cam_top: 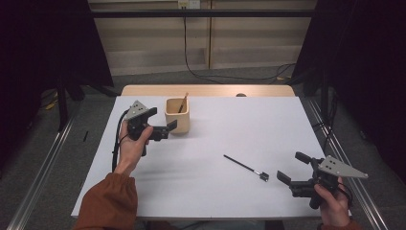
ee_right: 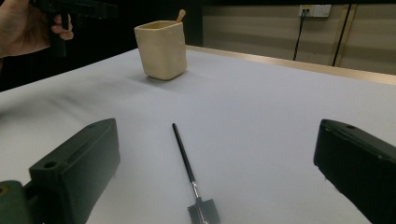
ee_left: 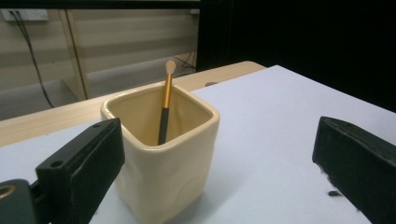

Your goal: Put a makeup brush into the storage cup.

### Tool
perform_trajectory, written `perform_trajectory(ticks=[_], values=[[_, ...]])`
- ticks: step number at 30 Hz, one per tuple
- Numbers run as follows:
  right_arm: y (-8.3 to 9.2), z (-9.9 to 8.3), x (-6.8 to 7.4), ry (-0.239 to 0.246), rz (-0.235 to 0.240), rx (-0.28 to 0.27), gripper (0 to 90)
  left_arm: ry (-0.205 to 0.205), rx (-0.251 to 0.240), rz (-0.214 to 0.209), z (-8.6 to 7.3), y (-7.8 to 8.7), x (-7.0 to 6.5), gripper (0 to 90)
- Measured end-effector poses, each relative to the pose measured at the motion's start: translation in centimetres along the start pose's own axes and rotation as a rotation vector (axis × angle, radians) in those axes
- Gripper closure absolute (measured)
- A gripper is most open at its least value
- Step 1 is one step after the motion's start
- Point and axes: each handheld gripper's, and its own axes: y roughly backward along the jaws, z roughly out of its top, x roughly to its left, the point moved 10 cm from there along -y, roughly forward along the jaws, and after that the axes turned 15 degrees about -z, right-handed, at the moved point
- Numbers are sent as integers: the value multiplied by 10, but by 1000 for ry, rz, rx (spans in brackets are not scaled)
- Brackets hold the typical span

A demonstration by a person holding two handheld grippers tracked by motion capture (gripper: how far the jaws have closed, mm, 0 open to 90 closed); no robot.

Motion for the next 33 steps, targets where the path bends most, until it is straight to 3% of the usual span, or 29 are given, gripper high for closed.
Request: perform_trajectory(ticks=[7, 13, 18, 24, 28, 33], values=[[0, 0, 0, -5, -2, 3, 0, 2, 3, -9, -8, 11, -11, 22], [-1, 0, 0, -3, -1, 2, 0, -25, 19, 8, -12, 20, -20, 22], [-1, 0, -1, -10, -3, 3, 0, -24, 29, 20, -21, 28, -26, 22], [0, 0, -1, -7, -2, 0, 0, -39, 3, 27, -21, 37, -33, 22], [0, 1, 0, -5, 0, -4, 0, -33, 29, 46, -30, 38, -36, 22], [1, 1, 1, -5, 6, -5, 0, -46, 29, 40, -34, 43, -48, 23]])
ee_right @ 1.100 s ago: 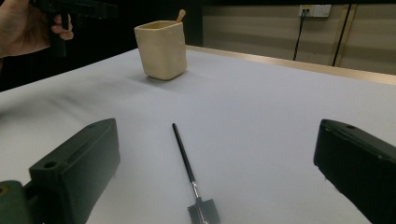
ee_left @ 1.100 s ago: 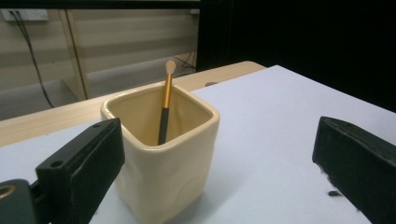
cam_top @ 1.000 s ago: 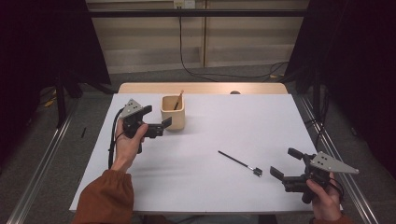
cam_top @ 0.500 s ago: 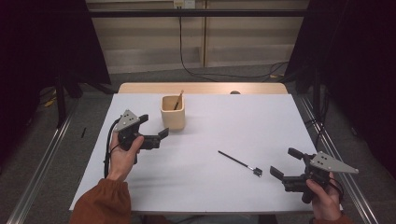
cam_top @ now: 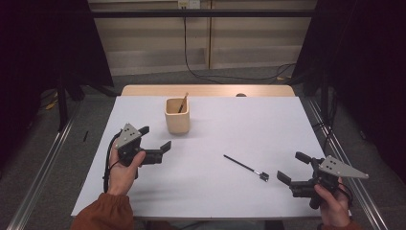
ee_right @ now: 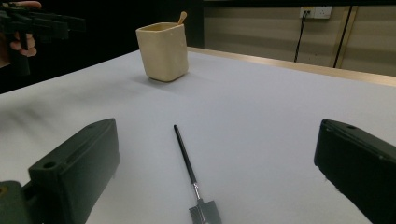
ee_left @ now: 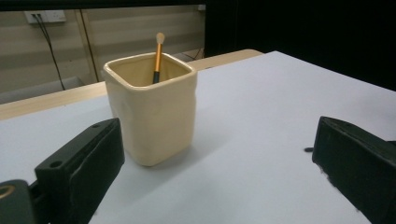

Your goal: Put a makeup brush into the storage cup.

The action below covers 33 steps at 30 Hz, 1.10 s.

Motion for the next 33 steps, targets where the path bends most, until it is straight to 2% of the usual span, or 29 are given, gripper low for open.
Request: perform_trajectory(ticks=[5, 7, 11, 13, 17, 22, 26, 29, 33], values=[[-1, 0, -1, -3, -3, -2, 0, 18, -1, 18, -8, 9, -8, 23], [-1, 1, 0, -7, -2, -1, 0, 11, 2, 16, -10, 13, -10, 23], [-2, 1, 1, -4, 2, -2, 0, 17, -18, 19, -14, 22, -13, 23], [-2, 1, 0, -10, 1, 0, 0, 32, -23, 18, -19, 26, -14, 23], [-1, 2, -2, -24, -7, -4, 0, 36, -14, 33, -32, 32, -16, 23], [-1, 1, -2, -16, -11, -2, 0, 45, -38, 25, -32, 41, -22, 23], [0, 1, -2, -12, -13, -4, 0, 61, -27, 4, -41, 44, -28, 22], [0, 1, -2, -17, -13, -6, 0, 58, -30, 8, -43, 46, -26, 22], [0, 2, -2, -18, -5, -7, 0, 28, -37, 19, -40, 47, -25, 22]])
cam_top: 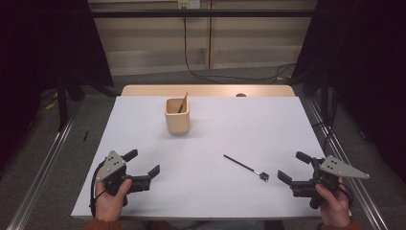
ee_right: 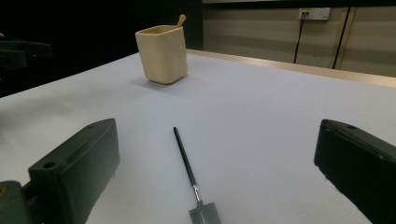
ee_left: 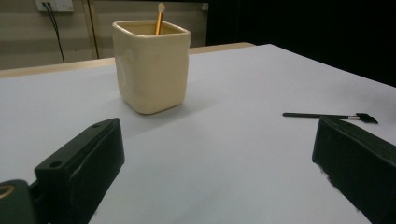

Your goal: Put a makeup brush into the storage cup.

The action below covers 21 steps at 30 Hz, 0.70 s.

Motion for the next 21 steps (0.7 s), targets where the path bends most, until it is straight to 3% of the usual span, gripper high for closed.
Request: perform_trajectory(ticks=[3, 10, 17, 21], values=[[-1, 3, 0, -5, 6, -7, 0, -6, 4, 16, 0, 2, 2, 23], [-4, 5, 0, -1, 11, -12, 0, 22, -2, -19, -2, 2, -4, 33], [-12, 17, -3, -1, 13, -23, 0, 17, -18, -16, 1, 5, -6, 29], [-18, 25, -7, 18, 5, -36, 0, 19, 2, -28, -1, 3, -9, 31]])
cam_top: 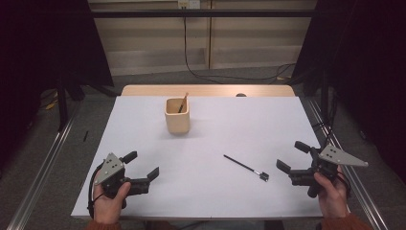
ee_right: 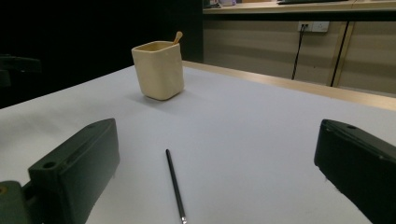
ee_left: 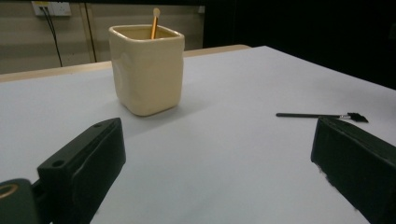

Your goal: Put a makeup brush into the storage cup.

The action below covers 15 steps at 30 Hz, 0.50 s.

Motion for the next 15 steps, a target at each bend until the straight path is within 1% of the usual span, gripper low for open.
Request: perform_trajectory(ticks=[2, 5, 7, 8, 9, 11, 15], values=[[-4, 4, -1, 12, -3, -5, 0, -4, -1, 3, 1, 0, 0, 31], [-10, 12, -2, 17, -2, -16, 0, -6, -5, 1, 1, 0, -1, 32], [-13, 18, 0, 37, 14, -28, 0, -3, -6, -4, 0, -1, -1, 32], [-15, 21, 0, 50, 13, -33, 0, -3, -4, -6, 0, -1, -2, 32], [-18, 25, 1, 59, 5, -36, 0, -4, -5, -7, 0, -1, -2, 32], [-24, 29, 0, 48, -15, -26, 0, -7, -15, -7, 1, 0, -2, 31], [-37, 37, 0, 61, -18, -24, 0, 0, -19, 6, 1, 1, 0, 31]])
